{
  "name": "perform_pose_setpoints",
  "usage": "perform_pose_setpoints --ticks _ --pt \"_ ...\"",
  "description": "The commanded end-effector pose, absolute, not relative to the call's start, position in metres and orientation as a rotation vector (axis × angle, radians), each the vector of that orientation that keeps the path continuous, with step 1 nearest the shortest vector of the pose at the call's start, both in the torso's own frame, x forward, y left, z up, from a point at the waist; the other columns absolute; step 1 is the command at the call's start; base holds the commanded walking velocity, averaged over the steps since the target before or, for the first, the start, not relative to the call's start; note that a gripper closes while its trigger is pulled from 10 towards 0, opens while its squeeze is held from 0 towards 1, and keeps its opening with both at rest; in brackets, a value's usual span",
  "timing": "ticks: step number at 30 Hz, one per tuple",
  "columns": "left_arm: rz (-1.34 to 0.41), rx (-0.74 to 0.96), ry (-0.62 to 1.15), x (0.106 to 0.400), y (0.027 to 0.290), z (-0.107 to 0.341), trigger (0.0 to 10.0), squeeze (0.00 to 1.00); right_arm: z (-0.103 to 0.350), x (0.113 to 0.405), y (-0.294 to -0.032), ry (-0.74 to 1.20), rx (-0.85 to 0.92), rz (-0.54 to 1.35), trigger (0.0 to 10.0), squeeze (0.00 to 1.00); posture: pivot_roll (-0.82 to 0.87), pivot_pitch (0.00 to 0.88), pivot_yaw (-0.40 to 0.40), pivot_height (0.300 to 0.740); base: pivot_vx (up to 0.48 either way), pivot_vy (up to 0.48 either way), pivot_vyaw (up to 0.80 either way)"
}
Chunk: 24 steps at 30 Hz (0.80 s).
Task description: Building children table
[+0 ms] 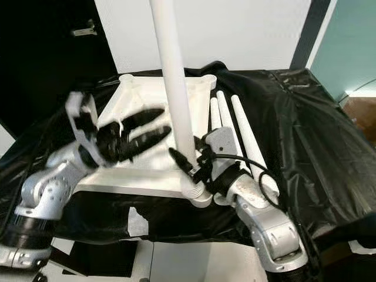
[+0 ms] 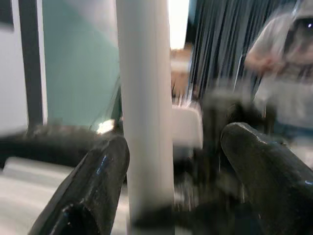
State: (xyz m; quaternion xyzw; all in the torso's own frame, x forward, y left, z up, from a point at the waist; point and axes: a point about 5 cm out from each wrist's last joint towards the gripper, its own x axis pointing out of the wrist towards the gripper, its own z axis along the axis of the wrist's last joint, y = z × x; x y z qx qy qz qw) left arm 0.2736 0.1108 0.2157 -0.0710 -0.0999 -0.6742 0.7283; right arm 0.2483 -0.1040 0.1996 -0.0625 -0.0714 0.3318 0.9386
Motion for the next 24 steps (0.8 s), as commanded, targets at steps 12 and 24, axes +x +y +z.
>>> perform_pose_setpoints --ticks 12,24 --pt "-1.612 0.069 -0.011 0.27 0.106 0.162 10.0 0.0 0.188 0.244 -0.107 -0.073 -0.149 0.649 10.0 0.0 -0.15 0.021 0.058 0.74 0.0 0.0 0.0" --pt "-1.51 0.294 0.146 0.282 0.107 0.121 10.0 0.0 0.192 0.242 -0.111 -0.086 -0.187 0.644 10.0 0.0 -0.16 0.011 0.059 0.74 0.0 0.0 0.0"
